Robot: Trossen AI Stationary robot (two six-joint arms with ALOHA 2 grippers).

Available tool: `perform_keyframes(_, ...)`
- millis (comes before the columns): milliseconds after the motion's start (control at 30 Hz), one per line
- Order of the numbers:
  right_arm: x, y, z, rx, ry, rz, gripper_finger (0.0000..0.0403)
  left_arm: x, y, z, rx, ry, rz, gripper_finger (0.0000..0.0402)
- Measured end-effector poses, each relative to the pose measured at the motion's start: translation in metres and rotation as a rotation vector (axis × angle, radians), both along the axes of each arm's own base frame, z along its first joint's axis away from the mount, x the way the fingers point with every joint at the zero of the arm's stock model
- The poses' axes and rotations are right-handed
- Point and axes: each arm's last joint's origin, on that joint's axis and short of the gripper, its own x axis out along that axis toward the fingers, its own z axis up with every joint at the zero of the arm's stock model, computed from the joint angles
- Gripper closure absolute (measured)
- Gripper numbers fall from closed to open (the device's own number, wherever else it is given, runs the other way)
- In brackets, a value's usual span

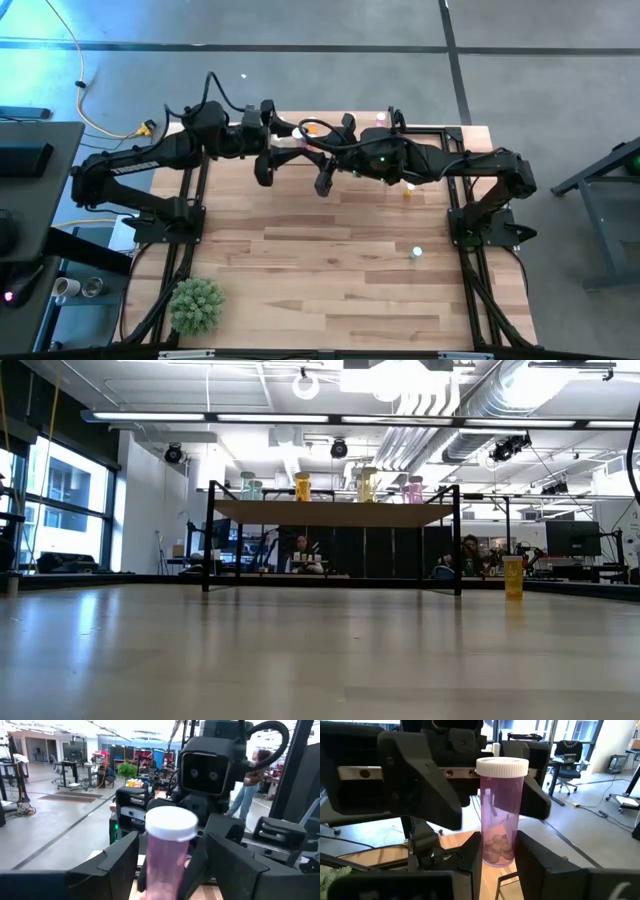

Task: Pick and place medicine bottles onto shelf by color
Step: Put the violet pill bottle on the shelf aligned with the other violet pill bottles

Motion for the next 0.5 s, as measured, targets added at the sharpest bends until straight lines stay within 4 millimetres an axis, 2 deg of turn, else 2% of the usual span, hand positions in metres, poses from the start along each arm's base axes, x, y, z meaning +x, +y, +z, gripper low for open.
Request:
perform_keyframes(333, 0.0003, -0.0002, 0.0026, -0.011, -0.024, 0.000, 0.0325, 0.0022, 0.0041, -0.0031, -0.008, 0.015, 0.026, 0.0185)
perform_keyframes(500, 0.0003, -0.0006, 0.0027, -0.009, -0.025, -0.004, 0.0325, 0.0019, 0.0050, -0.0030, -0.009, 0.014, 0.059, 0.0212)
